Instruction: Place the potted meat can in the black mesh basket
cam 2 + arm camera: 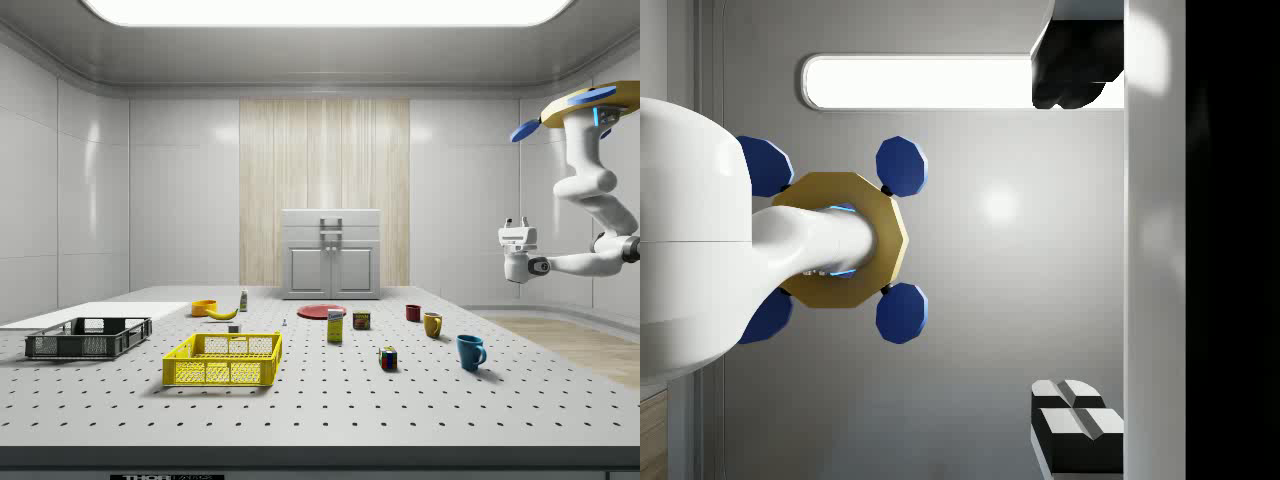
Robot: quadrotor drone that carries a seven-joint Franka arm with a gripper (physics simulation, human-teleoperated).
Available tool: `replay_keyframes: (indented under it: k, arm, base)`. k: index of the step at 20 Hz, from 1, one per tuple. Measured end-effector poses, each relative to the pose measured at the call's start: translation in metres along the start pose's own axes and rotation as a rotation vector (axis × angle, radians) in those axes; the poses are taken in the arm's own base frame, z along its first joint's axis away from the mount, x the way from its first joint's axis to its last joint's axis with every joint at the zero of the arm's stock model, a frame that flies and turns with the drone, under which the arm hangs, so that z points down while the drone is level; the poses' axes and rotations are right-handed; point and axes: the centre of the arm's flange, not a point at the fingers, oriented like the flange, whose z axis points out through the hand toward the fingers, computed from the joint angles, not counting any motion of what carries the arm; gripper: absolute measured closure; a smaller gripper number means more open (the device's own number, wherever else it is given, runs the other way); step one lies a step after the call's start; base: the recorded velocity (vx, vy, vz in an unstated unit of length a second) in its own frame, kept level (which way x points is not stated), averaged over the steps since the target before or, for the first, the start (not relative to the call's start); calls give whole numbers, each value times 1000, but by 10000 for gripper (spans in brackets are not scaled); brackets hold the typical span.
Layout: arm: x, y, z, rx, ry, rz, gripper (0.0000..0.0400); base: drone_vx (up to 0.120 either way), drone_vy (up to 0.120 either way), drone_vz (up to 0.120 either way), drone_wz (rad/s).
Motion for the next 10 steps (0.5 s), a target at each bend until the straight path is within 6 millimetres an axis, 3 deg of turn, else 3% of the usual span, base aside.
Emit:
replay_keyframes:
  k: [2, 10]
  arm:
    - [-2, 2, -15, 1, 1, 0, 0]
    - [-1, 2, -67, 6, 6, 0, 0]
  base:
    - [60, -20, 0, 0]
    - [120, -120, 0, 0]
